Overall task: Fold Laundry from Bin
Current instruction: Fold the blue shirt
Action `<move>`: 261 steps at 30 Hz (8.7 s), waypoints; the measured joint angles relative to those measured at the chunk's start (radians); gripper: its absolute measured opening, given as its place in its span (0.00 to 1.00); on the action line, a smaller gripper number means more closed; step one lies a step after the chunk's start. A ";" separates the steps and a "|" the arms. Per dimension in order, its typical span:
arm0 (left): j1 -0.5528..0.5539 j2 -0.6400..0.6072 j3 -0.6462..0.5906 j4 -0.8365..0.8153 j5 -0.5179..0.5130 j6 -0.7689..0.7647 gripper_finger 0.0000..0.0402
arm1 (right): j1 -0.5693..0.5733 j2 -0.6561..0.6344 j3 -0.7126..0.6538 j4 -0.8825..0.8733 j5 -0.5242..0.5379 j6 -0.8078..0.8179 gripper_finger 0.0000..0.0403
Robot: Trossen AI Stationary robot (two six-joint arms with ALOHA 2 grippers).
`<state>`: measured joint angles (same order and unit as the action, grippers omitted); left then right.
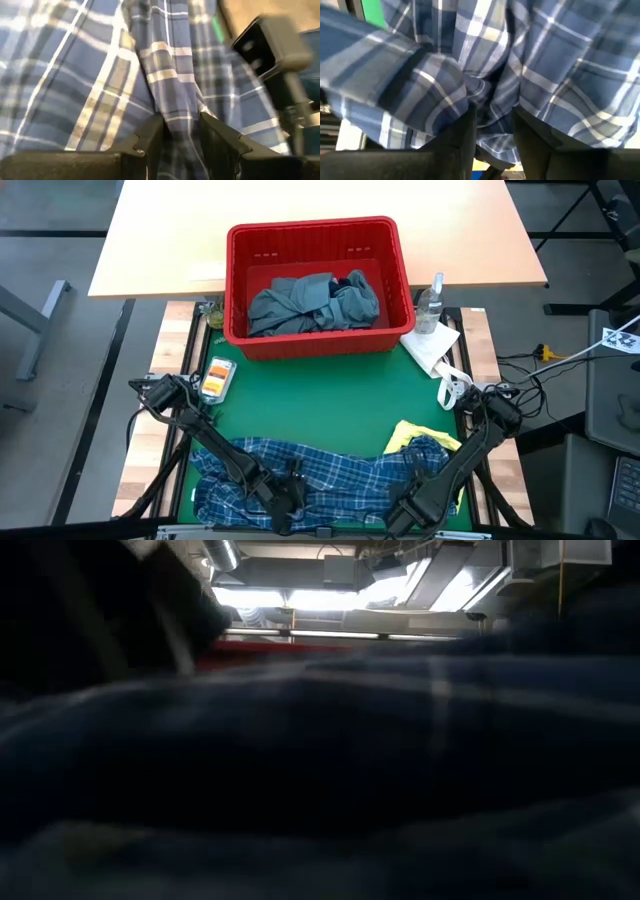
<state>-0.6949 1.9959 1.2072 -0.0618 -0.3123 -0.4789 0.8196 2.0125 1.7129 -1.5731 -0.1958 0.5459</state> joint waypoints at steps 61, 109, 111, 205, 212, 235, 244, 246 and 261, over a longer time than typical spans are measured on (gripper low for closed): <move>-0.132 -0.331 -0.107 -0.939 0.074 -0.888 0.00 | -0.002 -0.125 -0.004 0.004 0.182 -0.080 0.31; -0.242 -0.330 -0.108 -0.984 0.064 -1.065 0.23 | -0.001 -0.111 0.159 0.351 0.693 -0.176 0.31; -0.242 -0.330 -0.108 -0.969 0.040 -1.065 0.23 | -0.001 -0.084 0.148 0.496 0.669 -0.245 0.31; -0.095 -0.329 -0.198 -0.857 -0.115 -1.143 0.44 | 0.156 0.025 0.092 0.002 0.113 0.103 0.31; -0.125 -0.329 -0.189 -0.864 -0.134 -1.089 0.14 | 0.156 0.025 0.092 0.002 0.140 0.109 0.31; -0.316 -0.328 0.020 -1.112 0.058 -1.271 0.00 | 0.103 -0.069 0.092 0.002 0.300 -0.012 0.31; -0.328 -0.328 0.020 -1.152 0.125 -1.301 0.00 | -0.014 -0.091 0.092 0.002 0.369 -0.191 0.31; -0.332 -0.328 0.020 -1.157 0.139 -1.300 0.00 | -0.031 -0.091 0.092 0.002 0.362 -0.236 0.31; -0.346 -0.328 0.017 -1.156 0.158 -1.301 0.00 | -0.047 -0.137 0.059 0.001 0.318 -0.285 0.31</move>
<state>-1.0412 1.6680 1.2243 -1.2179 -0.1547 -1.7798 0.7727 1.8756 1.7718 -1.5719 0.1226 0.2608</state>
